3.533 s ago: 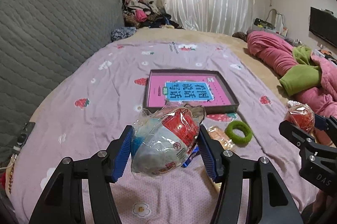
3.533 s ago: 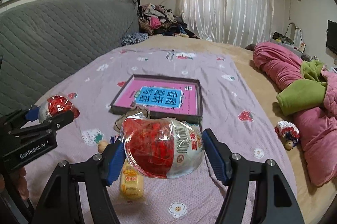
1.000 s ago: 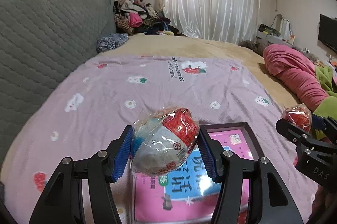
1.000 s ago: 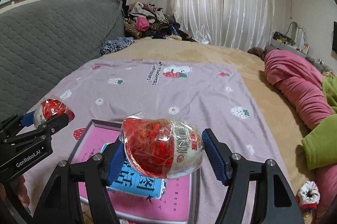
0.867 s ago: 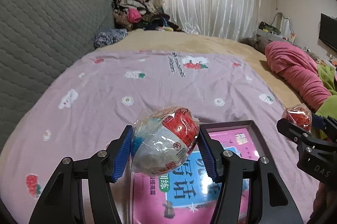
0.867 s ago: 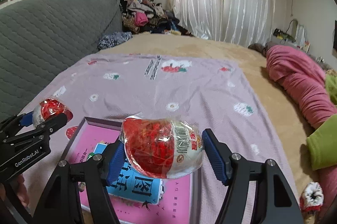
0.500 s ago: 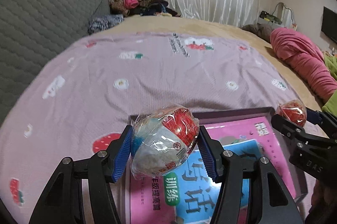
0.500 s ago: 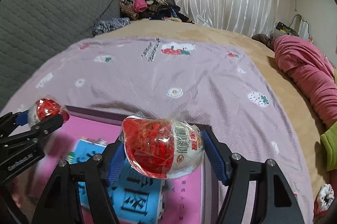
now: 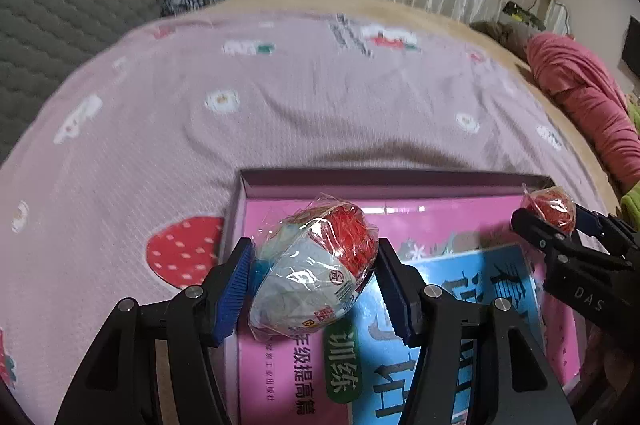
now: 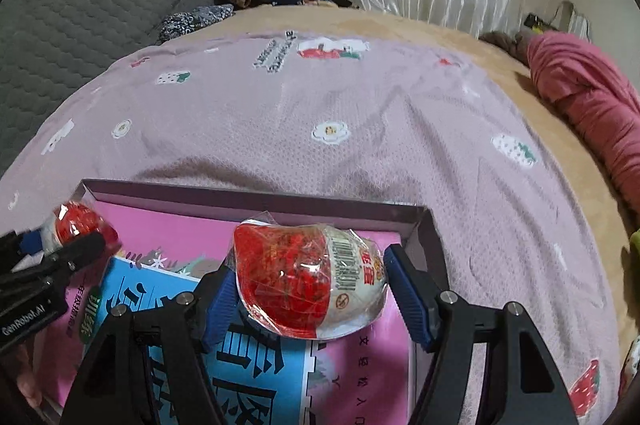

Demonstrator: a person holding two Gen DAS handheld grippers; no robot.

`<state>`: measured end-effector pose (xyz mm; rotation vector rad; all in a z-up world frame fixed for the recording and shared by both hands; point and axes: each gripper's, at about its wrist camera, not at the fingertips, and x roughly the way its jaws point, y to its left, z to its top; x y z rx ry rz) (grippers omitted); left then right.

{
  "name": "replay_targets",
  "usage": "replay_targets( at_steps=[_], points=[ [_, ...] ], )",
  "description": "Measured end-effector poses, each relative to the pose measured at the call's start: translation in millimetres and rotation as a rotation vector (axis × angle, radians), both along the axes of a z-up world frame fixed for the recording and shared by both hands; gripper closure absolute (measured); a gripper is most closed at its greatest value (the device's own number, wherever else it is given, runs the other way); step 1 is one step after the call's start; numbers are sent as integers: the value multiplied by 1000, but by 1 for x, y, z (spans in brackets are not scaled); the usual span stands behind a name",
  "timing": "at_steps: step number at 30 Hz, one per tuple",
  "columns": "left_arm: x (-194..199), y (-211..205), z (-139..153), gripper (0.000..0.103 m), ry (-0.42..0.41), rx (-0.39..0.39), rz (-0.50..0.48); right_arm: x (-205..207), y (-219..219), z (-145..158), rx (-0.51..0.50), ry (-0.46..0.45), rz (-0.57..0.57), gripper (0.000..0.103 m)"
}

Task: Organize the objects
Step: 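Lower both eggs into the tray and open both tools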

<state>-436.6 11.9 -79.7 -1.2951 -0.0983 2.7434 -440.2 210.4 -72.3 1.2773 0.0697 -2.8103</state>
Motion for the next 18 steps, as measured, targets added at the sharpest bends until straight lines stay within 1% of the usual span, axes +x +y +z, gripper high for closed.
replay_targets(
  at_steps=[1,3,5,8,10,13,16,18],
  points=[
    [0,0,-1,41,-6,8,0,-2,0,-3,0,-16,-4,33],
    [-3,3,-4,41,-21,-2,3,-6,0,-7,4,-44,-9,33],
    [-4,2,-6,41,-40,2,4,-6,-1,-8,15,-46,-7,33],
    [-4,4,-7,41,-44,-4,-3,-5,-2,-9,25,-51,-9,33],
    [-4,5,-9,41,-53,3,-6,-6,-1,-10,16,-60,-9,33],
    [-4,6,-10,41,-61,13,-9,-1,-2,-7,20,-45,-8,33],
    [-4,6,-10,39,-60,14,-10,1,-3,-3,24,-21,-5,26],
    [-4,7,-10,35,-58,18,-17,1,-1,-2,24,-21,-14,19]
  ],
)
